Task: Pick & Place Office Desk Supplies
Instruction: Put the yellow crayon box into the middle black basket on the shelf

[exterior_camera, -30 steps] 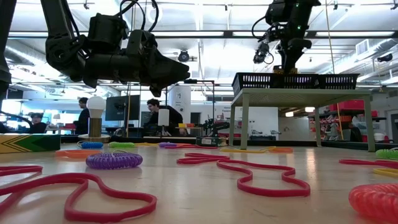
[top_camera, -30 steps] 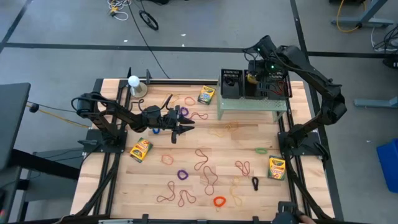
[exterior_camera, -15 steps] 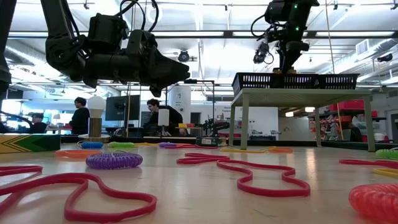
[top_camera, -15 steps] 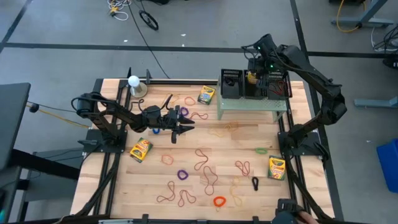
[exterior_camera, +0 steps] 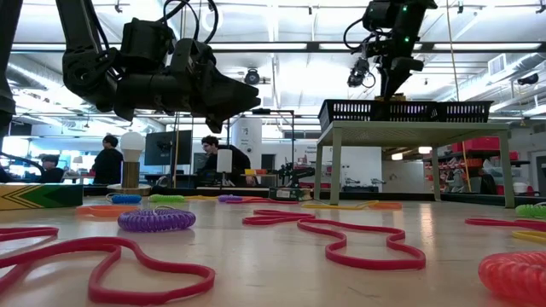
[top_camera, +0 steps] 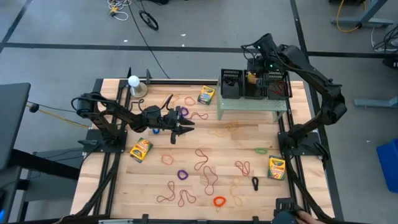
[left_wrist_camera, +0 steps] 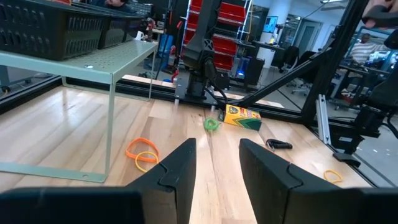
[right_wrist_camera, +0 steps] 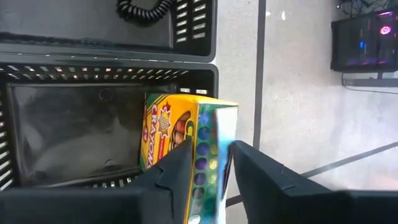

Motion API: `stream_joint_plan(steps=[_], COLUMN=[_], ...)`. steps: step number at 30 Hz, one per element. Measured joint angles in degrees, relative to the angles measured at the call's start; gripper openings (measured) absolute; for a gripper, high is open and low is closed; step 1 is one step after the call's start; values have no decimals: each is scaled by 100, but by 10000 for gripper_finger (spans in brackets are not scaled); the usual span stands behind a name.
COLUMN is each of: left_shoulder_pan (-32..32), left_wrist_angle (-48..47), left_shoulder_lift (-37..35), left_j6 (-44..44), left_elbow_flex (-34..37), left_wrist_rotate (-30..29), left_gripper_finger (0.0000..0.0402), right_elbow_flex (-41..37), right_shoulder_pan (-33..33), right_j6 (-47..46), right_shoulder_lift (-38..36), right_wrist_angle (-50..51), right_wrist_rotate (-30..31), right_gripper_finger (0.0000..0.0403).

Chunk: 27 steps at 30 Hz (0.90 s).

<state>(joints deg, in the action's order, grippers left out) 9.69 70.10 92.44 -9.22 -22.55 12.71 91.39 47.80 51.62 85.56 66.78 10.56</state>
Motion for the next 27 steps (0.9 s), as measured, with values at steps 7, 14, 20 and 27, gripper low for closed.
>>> stream_joint_plan(steps=[7,14,20,27], left_shoulder_pan=[0,0,0,0], left_wrist_angle=[-2,-2,-2,-2], left_shoulder_lift=[0,0,0,0], left_j6=[-2,-4,-4,-5], left_elbow_flex=[0,0,0,0], left_wrist_rotate=[0,0,0,0], left_gripper_finger=[129,129,129,129], right_elbow_flex=[0,0,0,0], right_shoulder_pan=[-1,-78,-216,-276], right_j6=[12,103,187,224], right_shoulder_lift=[0,0,0,0], right_wrist_angle=[9,-58,-102,-116], right_wrist_rotate=[-30,-32,45,350], right_gripper_finger=[87,68,53,50])
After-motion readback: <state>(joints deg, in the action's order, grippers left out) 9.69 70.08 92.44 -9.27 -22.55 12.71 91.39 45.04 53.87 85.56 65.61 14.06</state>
